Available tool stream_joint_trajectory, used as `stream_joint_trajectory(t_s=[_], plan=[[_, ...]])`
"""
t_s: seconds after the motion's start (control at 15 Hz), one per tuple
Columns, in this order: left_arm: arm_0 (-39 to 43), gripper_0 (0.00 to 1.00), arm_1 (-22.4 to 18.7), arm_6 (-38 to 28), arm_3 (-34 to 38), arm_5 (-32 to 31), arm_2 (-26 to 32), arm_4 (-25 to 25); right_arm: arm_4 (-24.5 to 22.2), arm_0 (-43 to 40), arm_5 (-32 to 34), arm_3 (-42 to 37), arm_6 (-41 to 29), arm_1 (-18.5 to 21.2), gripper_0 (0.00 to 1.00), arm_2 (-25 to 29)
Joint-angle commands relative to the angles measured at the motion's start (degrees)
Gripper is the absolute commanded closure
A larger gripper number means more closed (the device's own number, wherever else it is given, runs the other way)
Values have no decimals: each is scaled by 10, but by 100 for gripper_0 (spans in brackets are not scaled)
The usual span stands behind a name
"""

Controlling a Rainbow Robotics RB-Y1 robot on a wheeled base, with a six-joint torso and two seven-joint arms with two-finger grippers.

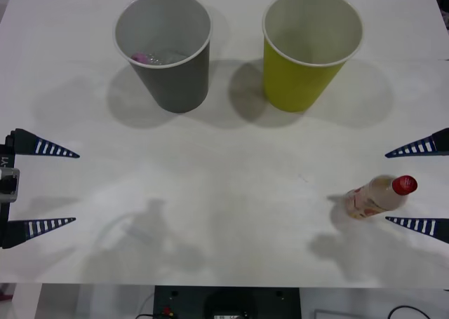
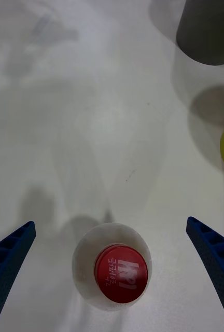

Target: Put the can into the green bin and the plastic bottle into the gray bin

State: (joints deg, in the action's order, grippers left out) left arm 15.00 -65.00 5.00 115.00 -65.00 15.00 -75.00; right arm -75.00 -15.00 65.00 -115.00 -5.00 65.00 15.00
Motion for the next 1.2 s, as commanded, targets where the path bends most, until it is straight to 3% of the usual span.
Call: stream_joint_trajectory(t_s=[0.07, 0.67, 1.0, 1.2], plan=[[0, 0, 0, 0, 0, 0, 0, 0, 0, 0, 0, 0, 0, 0, 0, 0], [0, 0, 0, 0, 0, 0, 0, 0, 47, 5, -10, -8, 3, 9, 0, -4], [0, 0, 0, 0, 0, 0, 0, 0, 91, -28, 38, 26, 27, 4, 0, 53], [0, 0, 0, 0, 0, 0, 0, 0, 107, -42, 64, 59, 90, -26, 0, 81]])
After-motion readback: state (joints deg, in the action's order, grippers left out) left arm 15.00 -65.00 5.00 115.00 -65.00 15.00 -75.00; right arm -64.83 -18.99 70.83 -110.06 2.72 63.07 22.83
